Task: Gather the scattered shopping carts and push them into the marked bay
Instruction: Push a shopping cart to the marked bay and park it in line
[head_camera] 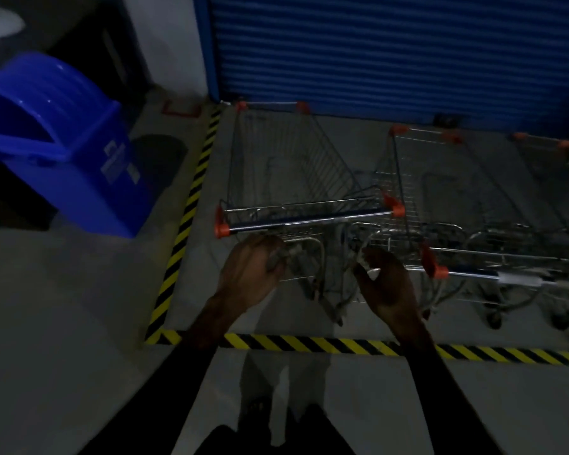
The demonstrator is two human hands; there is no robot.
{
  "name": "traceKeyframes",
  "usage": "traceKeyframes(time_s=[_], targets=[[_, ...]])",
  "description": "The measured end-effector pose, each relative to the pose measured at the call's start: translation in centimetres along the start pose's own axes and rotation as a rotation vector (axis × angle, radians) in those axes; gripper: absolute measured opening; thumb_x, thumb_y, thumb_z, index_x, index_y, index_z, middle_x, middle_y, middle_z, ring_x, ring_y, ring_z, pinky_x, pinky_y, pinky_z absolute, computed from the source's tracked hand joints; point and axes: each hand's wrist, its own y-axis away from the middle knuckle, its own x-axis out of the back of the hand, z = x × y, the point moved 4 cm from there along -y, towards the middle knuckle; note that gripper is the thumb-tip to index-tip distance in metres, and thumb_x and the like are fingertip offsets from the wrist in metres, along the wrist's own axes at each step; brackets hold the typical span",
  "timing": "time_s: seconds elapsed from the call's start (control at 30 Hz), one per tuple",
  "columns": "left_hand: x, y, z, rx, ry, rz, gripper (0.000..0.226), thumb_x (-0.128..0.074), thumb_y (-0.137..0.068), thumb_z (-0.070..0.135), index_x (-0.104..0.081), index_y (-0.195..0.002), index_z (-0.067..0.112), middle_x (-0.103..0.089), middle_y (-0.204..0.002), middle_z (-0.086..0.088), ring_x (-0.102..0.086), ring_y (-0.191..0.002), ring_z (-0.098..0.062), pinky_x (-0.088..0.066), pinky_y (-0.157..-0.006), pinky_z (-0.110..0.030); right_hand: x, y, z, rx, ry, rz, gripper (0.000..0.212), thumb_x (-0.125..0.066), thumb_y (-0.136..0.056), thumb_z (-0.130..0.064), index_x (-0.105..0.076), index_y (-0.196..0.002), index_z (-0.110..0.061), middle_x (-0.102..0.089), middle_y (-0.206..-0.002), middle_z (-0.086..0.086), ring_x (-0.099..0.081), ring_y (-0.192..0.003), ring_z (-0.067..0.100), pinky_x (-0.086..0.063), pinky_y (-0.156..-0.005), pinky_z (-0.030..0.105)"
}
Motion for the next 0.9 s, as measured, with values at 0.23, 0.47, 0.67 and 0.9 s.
traceKeyframes(time_s=[0.23,0.47,0.67,0.9], targets=[[-0.1,-3.2,-2.1,0.089,-0.057,0.058,0.033,-0.062,-0.092,0.026,-0.071,-0.121,0.012,-0.071,-0.119,-0.01,-0.066,-0.108,-0.029,-0.05,-0.088,-0.033,-1.3,-8.1,-1.1,0.226,0.136,-0.191,0.057,-0.069,-0.096,-0.047,-0.063,-0.142,-0.015,-0.064,-0.14,0.012,-0.062,-0.123,0.027,-0.053,-0.1,0.042],[-3.5,-8.0,-3.6,0.209,-0.343,-0.154,0.066,-0.047,-0.086,0.064,-0.07,-0.127,0.018,-0.074,-0.116,-0.011,-0.069,-0.108,-0.035,-0.046,-0.093,-0.043,-3.3,-17.3,2.4,0.379,0.503,-0.274,0.076,-0.042,-0.082,-0.082,-0.07,-0.13,-0.03,-0.073,-0.126,0.0,-0.069,-0.117,0.028,-0.054,-0.099,0.048],[-4.3,-10.6,-4.7,0.408,-0.494,-0.281,0.074,-0.047,-0.077,0.1,-0.061,-0.078,0.028,-0.076,-0.093,-0.005,-0.074,-0.092,-0.027,-0.046,-0.072,-0.034,-3.6,-21.2,3.4,0.378,0.69,-0.495,0.092,-0.029,-0.071,-0.107,-0.075,-0.119,-0.042,-0.077,-0.116,-0.008,-0.069,-0.116,0.021,-0.035,-0.118,0.047],[-3.1,-10.4,-4.8,0.442,-0.419,-0.33,0.111,-0.039,-0.061,0.113,-0.07,-0.131,0.032,-0.072,-0.132,-0.003,-0.067,-0.12,-0.026,-0.052,-0.102,-0.04,-3.1,-20.9,2.9,0.359,0.797,-0.49,0.114,-0.015,-0.053,-0.117,-0.074,-0.097,-0.029,-0.077,-0.109,-0.002,-0.069,-0.114,0.024,-0.028,-0.122,0.056]])
